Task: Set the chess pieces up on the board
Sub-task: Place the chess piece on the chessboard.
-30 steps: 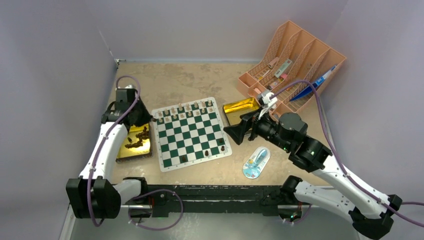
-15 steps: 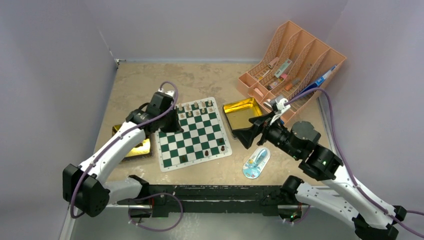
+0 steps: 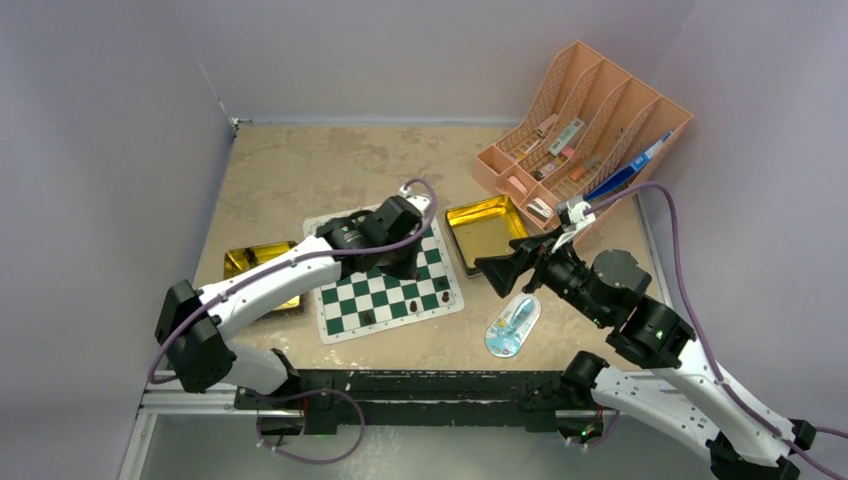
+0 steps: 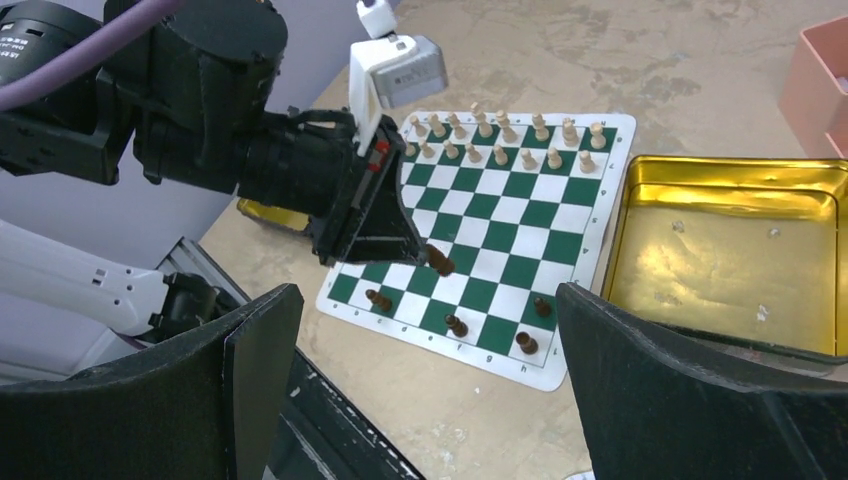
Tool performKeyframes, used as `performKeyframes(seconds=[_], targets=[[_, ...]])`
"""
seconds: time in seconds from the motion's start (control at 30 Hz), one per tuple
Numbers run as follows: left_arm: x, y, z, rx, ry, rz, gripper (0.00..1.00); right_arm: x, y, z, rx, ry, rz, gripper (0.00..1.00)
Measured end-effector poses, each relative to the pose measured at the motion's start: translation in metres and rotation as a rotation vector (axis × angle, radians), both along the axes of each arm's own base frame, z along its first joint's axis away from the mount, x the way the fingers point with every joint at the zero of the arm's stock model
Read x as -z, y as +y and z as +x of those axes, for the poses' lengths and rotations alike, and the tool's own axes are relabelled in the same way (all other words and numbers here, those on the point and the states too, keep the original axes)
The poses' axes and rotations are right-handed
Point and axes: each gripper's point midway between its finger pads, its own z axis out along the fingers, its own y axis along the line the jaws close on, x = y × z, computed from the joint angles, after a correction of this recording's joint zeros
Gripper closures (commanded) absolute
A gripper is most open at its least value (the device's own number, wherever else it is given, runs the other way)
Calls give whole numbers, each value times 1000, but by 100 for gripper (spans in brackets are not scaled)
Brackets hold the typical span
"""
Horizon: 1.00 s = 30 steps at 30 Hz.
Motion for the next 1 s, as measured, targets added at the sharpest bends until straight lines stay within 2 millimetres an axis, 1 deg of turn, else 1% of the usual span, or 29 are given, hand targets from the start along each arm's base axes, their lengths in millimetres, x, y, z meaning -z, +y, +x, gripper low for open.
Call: performKeyframes(seconds=[0.1, 0.17, 0.27, 0.37, 0.5, 0.7, 1.0], targets=[[3, -20, -7, 69, 1, 14, 100, 2, -3, 0, 11, 10, -7, 1], [7, -29, -11, 97, 6, 19, 100, 0, -5, 0, 23, 9, -4, 1], [18, -37, -15, 125, 23, 42, 100, -8, -10, -2, 36, 1, 15, 1], [31, -39, -18, 140, 37, 78, 100, -17, -17, -4, 56, -16, 48, 1], [39, -41, -20, 149, 33, 111, 100, -24, -25, -7, 73, -32, 76, 1], [48, -46, -20, 159, 35, 128, 100, -25, -27, -7, 86, -28, 86, 1], [75, -47, -15, 157, 53, 180, 100, -24, -30, -8, 96, -27, 87, 1]])
